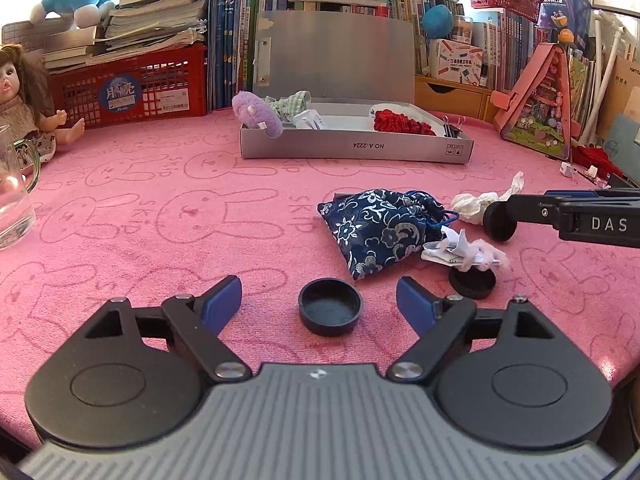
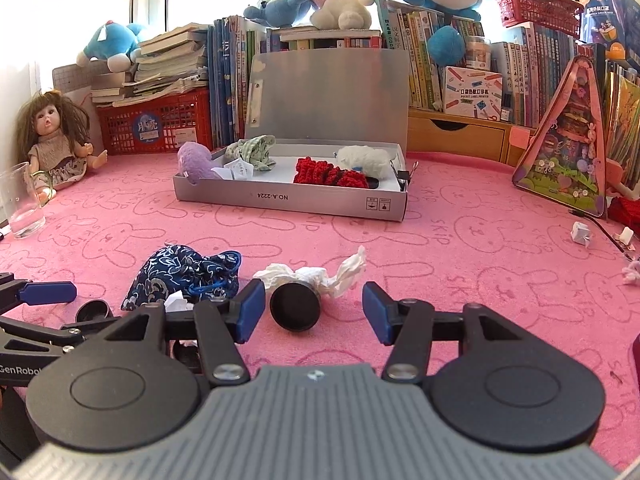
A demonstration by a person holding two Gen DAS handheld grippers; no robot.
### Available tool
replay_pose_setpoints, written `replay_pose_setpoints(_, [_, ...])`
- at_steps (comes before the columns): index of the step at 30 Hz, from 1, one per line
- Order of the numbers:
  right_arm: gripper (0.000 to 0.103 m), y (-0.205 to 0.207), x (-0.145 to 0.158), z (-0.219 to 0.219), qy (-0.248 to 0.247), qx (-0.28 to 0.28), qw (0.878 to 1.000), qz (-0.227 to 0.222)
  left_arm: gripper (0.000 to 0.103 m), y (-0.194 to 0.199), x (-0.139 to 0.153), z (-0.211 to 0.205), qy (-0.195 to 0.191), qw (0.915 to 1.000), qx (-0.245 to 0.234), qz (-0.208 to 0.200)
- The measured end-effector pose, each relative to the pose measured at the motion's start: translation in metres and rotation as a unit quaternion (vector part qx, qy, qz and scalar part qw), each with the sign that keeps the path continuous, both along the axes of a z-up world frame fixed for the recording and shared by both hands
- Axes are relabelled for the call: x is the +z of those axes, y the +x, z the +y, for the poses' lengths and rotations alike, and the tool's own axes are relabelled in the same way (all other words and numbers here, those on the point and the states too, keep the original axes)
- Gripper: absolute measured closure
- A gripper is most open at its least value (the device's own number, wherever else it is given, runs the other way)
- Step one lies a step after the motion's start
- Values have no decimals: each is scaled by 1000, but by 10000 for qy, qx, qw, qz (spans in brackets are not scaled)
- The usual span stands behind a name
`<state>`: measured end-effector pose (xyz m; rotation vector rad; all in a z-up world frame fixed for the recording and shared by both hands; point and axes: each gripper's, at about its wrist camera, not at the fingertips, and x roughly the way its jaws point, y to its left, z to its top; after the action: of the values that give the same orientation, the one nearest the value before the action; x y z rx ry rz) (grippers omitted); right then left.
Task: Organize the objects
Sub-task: 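Move the left tool to a small black cup while the right tool reaches a tissue-wrapped black cap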
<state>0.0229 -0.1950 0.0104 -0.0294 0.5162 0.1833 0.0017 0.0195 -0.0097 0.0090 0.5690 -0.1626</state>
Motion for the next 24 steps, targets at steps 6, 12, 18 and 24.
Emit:
replay_pose_setpoints(6, [34,7,-9,11,-53,-9,9999,94,15,-1,-3,-3,126,9999,34,-79])
replay_pose_setpoints(12, [34,15,-15,17,-197,-268,9994,97,11,-3,-7,-4,221,9994,162,-194])
replay_pose_setpoints(18, [34,19,-18,16,-161,-328,9991,215,10,-6,-7,-2,199,9989,289,-301])
replay_pose_setpoints(24, [35,20,-19,14,-125,-329,9990,289,27,-9,0,-3,132,9991,284,-297])
